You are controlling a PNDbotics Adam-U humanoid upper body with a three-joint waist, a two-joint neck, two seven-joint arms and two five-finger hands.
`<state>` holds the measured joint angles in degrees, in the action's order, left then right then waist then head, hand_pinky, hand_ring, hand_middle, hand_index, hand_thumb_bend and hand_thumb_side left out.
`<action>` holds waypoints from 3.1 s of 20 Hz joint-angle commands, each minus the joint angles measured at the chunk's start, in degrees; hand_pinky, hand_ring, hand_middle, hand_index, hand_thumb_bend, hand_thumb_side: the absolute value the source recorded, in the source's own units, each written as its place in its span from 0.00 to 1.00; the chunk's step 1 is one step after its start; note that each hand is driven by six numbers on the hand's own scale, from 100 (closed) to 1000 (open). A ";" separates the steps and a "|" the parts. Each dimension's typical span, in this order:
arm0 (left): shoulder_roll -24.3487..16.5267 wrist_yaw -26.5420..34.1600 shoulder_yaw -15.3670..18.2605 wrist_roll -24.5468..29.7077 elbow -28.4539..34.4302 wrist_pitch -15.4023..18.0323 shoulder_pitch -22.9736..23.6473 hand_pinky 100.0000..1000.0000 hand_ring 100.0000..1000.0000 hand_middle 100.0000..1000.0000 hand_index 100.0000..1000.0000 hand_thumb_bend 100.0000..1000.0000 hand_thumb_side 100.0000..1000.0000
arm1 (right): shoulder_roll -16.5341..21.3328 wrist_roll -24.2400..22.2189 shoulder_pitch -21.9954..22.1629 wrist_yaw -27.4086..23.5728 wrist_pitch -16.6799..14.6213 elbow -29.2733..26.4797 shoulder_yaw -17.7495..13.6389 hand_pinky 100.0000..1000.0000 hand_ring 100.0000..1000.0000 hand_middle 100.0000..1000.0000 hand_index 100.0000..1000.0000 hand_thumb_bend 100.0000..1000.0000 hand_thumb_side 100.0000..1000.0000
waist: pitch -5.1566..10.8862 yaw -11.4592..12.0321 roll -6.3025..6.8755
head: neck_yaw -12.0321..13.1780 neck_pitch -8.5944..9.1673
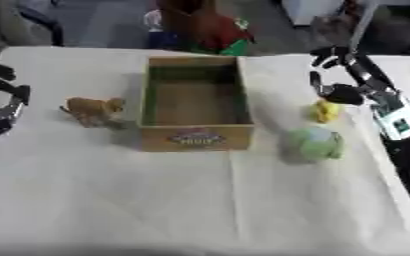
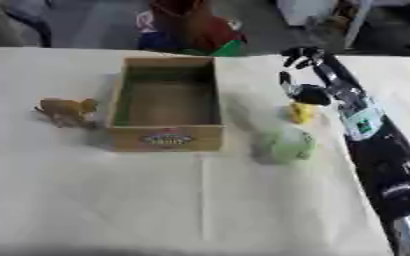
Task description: Pick up objects on the table and place them in the box.
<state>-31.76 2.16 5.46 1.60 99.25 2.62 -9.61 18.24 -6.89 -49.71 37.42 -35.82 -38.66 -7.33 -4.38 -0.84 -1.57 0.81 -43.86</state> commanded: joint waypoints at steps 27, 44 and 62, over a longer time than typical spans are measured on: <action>-1.19 -0.17 0.81 0.03 0.43 0.04 -0.33 0.72 0.52 0.53 0.62 0.22 0.00 | 3.65 -7.14 0.76 20.50 9.32 3.91 -1.22 0.72 0.89 0.72 0.83 0.00 0.25 | 0.88 -0.23 0.22 | -0.17 -0.26; -1.12 -0.12 0.86 -0.02 0.41 0.04 -0.27 0.72 0.52 0.53 0.62 0.22 0.00 | 2.66 5.99 0.19 25.10 8.43 1.15 -2.27 0.55 0.63 0.00 0.10 0.00 0.19 | 0.97 -0.11 0.13 | -0.18 -0.26; -1.25 -0.09 0.94 -0.08 0.41 0.05 -0.15 0.72 0.52 0.53 0.62 0.22 0.00 | 3.70 -12.85 0.16 26.14 6.27 -0.94 -2.49 0.75 0.89 0.81 0.94 0.00 0.43 | 1.08 -0.22 0.08 | -0.10 -0.26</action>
<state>-31.76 2.14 5.49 1.60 98.95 2.62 -9.42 19.97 -18.43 -48.40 62.99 -29.70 -38.20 -9.29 -4.12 -1.03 -1.58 0.65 -43.86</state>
